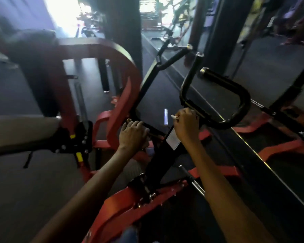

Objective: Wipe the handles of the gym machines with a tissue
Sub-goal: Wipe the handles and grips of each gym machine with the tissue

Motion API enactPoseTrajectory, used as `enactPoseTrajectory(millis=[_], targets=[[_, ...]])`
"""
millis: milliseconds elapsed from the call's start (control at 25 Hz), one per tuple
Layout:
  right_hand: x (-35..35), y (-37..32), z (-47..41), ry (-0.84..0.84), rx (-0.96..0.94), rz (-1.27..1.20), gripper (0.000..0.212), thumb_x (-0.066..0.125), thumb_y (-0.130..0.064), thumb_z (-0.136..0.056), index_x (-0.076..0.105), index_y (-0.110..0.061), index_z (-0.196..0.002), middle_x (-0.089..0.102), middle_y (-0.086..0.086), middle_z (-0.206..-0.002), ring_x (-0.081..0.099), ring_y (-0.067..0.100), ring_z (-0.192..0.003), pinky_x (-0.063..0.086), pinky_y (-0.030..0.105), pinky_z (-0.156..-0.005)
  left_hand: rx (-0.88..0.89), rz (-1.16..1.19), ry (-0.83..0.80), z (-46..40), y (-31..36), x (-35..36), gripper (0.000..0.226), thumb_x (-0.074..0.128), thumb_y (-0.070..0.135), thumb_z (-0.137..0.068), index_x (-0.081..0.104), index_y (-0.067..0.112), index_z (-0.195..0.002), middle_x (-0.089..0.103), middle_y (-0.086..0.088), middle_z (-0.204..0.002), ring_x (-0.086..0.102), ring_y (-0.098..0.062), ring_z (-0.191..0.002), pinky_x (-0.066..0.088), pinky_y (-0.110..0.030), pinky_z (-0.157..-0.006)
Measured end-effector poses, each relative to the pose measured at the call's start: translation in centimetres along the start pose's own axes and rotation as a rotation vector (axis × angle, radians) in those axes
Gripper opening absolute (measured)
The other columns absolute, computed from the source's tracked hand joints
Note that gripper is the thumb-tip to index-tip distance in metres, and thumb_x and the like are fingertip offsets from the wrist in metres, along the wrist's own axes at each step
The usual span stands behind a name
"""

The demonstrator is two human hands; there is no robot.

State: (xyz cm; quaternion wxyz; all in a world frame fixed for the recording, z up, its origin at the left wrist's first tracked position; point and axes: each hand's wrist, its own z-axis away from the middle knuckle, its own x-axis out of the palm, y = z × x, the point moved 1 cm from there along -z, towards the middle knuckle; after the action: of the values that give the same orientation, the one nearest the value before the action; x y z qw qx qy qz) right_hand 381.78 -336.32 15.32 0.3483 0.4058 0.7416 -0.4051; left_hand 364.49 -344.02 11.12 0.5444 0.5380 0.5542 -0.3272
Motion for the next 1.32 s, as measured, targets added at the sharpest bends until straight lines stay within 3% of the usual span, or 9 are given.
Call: enactPoseTrajectory(millis=[200, 400, 600, 840, 1320], targets=[[0.4, -4.4, 5.4, -0.162, -0.227, -0.082, 0.018, 0.06, -0.008, -0.075, 0.067, -0.004, -0.092, 0.061, 0.016, -0.099, 0.055, 0.037, -0.099, 0.042, 0.043, -0.086, -0.298, 0.001, 0.031, 8.5, -1.4, -2.3, 0.049, 0.039, 0.045, -0.101, 0.046, 0.017, -0.141, 0.046, 0.0, -0.147, 0.035, -0.017, -0.139, 0.015, -0.036, -0.116], [0.3, -11.0, 10.7, -0.255, -0.427, -0.155, 0.021, 0.058, -0.018, -0.084, 0.066, -0.008, -0.101, 0.06, 0.012, -0.109, 0.052, 0.032, -0.106, 0.04, 0.04, -0.089, -0.488, -0.058, 0.049, 17.2, -4.2, -5.7, 0.05, 0.039, 0.045, -0.1, 0.047, 0.018, -0.14, 0.046, -0.001, -0.147, 0.035, -0.017, -0.138, 0.015, -0.037, -0.116], [0.3, -19.8, 17.0, -0.352, -0.636, -0.27, 0.022, 0.057, -0.016, -0.087, 0.065, -0.007, -0.105, 0.059, 0.013, -0.112, 0.05, 0.032, -0.109, 0.039, 0.041, -0.092, -0.714, -0.111, 0.081, 26.8, -8.4, -9.2, 0.048, 0.037, 0.043, -0.101, 0.047, 0.015, -0.138, 0.048, -0.005, -0.144, 0.038, -0.02, -0.137, 0.016, -0.039, -0.115], [-1.0, -34.8, 28.2, -0.492, -0.947, -0.341, 0.022, 0.054, -0.019, -0.09, 0.063, -0.008, -0.106, 0.056, 0.011, -0.114, 0.046, 0.031, -0.112, 0.034, 0.039, -0.093, -1.087, -0.086, 0.176, 41.7, -16.9, -14.7, 0.055, 0.03, 0.047, -0.103, 0.035, 0.016, -0.148, 0.035, -0.004, -0.155, 0.024, -0.017, -0.145, 0.007, -0.038, -0.119], [-7.0, -66.7, 62.1, -0.753, -1.462, -0.543, 0.025, 0.05, -0.019, -0.09, 0.064, -0.01, -0.108, 0.055, 0.011, -0.116, 0.046, 0.031, -0.114, 0.032, 0.042, -0.096, -1.704, -0.215, 0.282, 78.8, -33.3, -27.1, 0.052, 0.031, 0.046, -0.103, 0.043, 0.016, -0.144, 0.044, -0.002, -0.148, 0.032, -0.019, -0.141, 0.01, -0.041, -0.119]])
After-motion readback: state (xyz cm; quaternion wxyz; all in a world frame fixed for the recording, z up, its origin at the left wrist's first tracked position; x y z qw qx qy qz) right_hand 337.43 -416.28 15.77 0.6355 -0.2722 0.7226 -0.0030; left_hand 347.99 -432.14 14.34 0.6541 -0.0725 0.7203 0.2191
